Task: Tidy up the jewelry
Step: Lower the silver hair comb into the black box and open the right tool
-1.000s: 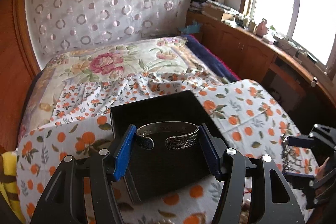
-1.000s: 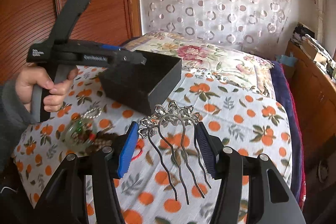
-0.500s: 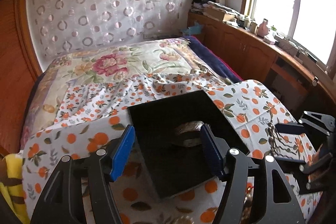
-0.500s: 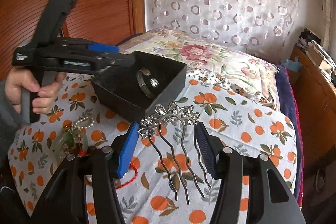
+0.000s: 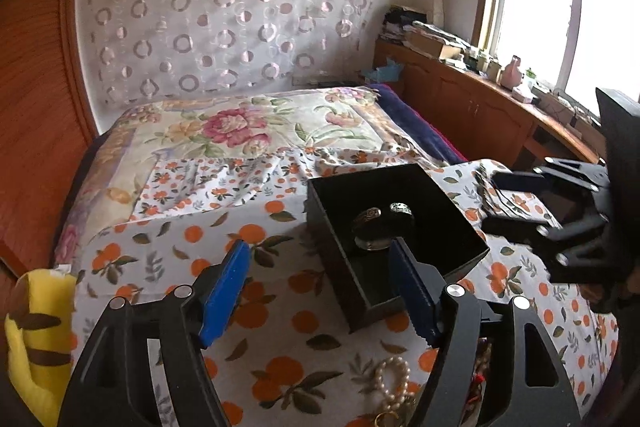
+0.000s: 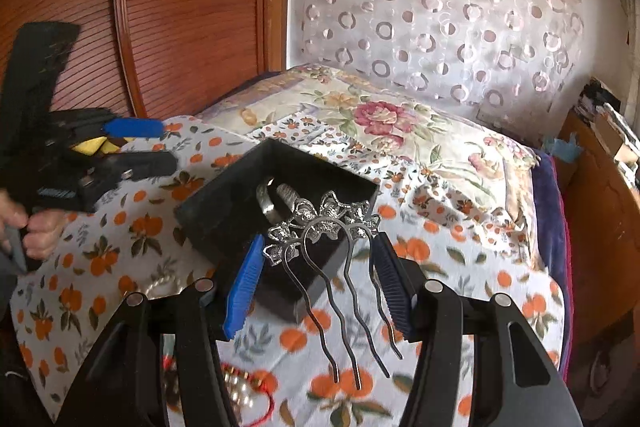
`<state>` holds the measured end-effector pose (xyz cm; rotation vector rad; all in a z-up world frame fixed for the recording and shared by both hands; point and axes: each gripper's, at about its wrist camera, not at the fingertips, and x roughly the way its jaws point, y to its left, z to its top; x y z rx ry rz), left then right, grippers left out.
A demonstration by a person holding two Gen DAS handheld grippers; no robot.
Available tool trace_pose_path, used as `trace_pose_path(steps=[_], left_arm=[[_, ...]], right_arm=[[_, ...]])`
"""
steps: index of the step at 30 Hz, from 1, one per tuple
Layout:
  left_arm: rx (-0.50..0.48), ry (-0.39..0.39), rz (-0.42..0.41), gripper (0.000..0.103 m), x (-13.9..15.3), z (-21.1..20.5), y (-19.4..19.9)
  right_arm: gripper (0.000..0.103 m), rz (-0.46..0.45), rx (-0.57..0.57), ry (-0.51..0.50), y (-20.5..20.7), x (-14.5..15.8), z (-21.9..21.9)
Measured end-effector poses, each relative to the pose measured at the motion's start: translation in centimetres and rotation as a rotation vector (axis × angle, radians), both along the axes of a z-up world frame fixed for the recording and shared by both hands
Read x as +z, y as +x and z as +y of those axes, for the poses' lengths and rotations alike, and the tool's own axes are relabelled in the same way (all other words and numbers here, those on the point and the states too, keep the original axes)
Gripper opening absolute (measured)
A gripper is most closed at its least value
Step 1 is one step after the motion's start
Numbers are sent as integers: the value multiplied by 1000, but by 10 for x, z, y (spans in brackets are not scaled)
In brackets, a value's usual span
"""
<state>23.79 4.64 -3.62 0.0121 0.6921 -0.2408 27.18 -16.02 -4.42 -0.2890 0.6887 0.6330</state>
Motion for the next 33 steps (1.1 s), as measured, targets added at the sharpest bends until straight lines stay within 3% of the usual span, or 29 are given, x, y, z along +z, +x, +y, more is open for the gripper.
trace_pose_path(steps=[7, 15, 27, 33], left_arm=[[35, -3, -11, 69, 0, 15, -13], [38, -3, -15, 69, 1, 21, -18], [42, 1, -5, 69, -2, 22, -25], [41, 4, -7, 69, -2, 23, -26]], right_arm=[[58, -16, 48, -5, 32, 10, 33], [58, 49, 67, -38, 57, -5, 57], [58, 209, 132, -13, 46, -28, 68], [59, 163, 153, -57, 19, -29, 75]])
